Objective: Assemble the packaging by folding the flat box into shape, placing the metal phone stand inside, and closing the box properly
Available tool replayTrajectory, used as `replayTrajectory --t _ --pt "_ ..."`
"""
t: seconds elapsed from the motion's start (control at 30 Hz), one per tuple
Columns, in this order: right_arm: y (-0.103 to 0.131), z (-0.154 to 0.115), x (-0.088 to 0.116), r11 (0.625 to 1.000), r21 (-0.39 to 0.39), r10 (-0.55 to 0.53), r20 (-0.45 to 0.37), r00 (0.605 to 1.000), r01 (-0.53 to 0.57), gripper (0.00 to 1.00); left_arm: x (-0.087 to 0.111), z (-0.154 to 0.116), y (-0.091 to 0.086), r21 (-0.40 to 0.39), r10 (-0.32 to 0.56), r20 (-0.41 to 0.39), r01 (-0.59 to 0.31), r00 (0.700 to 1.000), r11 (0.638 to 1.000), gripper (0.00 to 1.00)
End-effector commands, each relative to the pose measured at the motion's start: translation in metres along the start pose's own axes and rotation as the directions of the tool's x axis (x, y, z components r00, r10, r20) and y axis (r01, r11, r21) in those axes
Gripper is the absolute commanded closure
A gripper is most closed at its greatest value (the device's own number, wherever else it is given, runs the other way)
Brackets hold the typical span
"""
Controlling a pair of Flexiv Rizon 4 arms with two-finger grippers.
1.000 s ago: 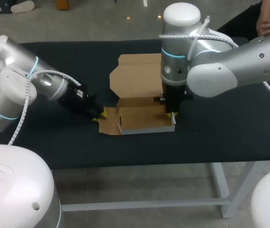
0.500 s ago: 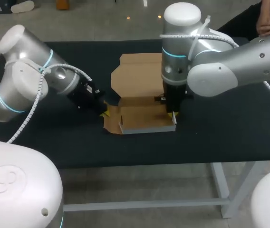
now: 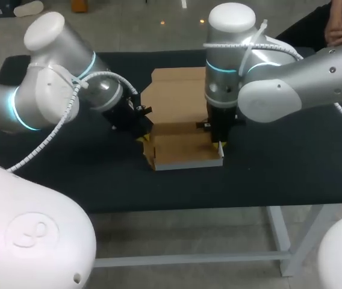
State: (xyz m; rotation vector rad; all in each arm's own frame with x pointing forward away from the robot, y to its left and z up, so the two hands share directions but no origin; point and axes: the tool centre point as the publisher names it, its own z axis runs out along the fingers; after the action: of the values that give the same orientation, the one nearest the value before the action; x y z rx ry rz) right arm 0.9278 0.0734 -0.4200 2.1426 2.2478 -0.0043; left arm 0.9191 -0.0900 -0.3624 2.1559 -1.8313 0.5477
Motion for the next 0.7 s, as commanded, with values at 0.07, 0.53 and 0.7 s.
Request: replayTrajectory --t 0.07,0.53,0.7 --pt "0.0 0.0 0.005 1.0 0.005 -0.002 0.001 1.0 0.002 1.0 0.009 0.007 0.002 0.002 -0.003 0.138 0.003 0.99 1.0 0.74" --pt "0.0 0.0 0.005 1.0 0.005 -0.002 0.001 1.0 0.002 1.0 -0.002 -0.023 0.01 -0.008 0.018 0.041 -0.018 0.999 1.0 0.5" --pt "0.0 0.0 0.005 1.0 0.005 -0.002 0.001 1.0 0.002 1.0 -0.017 -0.038 0.012 -0.008 0.025 -0.029 -0.025 0.999 1.0 0.48"
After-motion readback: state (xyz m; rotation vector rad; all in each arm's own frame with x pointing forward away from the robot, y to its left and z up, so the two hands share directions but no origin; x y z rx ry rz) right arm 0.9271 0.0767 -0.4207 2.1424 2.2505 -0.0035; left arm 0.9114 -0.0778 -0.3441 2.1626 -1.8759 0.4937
